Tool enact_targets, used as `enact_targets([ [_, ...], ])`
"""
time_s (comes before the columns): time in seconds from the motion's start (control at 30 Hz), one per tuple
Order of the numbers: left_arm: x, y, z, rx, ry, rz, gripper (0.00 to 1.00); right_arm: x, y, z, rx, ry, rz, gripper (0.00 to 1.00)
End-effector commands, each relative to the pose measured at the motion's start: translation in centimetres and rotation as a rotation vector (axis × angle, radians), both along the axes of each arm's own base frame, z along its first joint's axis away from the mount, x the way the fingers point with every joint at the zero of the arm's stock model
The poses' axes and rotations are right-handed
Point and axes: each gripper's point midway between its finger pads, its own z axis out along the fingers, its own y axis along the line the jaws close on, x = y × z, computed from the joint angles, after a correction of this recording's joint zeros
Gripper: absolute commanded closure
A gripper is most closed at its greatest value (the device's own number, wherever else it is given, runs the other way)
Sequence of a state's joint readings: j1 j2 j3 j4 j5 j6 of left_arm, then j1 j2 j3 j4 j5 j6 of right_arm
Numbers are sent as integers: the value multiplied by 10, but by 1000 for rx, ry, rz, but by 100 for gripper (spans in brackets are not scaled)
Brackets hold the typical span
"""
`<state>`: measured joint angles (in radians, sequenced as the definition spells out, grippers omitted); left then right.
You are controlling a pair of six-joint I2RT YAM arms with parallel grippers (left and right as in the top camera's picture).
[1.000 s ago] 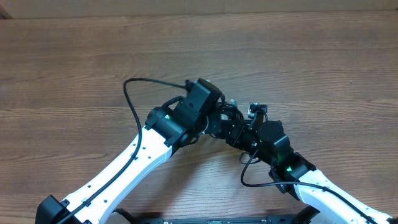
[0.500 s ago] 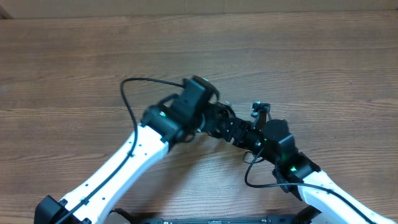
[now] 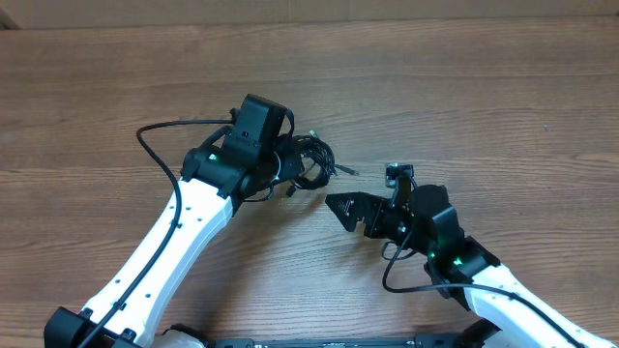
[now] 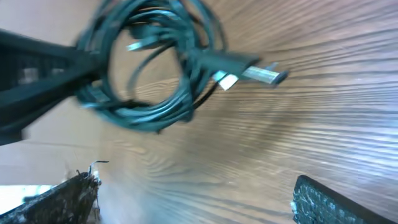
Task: Untangle cables
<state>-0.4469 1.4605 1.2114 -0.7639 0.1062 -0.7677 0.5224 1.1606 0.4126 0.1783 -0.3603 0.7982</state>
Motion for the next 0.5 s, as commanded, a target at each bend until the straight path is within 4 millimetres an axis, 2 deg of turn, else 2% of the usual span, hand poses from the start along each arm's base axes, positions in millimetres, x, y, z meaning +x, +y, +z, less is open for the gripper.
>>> enact_targets([
  [0.0,-7,-13,11,-22,-26,-155,96,14,-7,-2,-62,-68,-36,5],
  [0.1,-12,-9,6,6,-7,-164,96,17,-5,5,-66,-124,-20,22],
  [0.23,-16,-4,3,53,-12,-217,96,18,-4,8,-75,-158,-5,29],
  [0.33,-15,-5,4,73,-35,-262,96,12,2,9,-52,-147,39,34],
  [0.47,-10,-8,7,62,-60,-265,96,1,9,7,25,-40,58,40],
])
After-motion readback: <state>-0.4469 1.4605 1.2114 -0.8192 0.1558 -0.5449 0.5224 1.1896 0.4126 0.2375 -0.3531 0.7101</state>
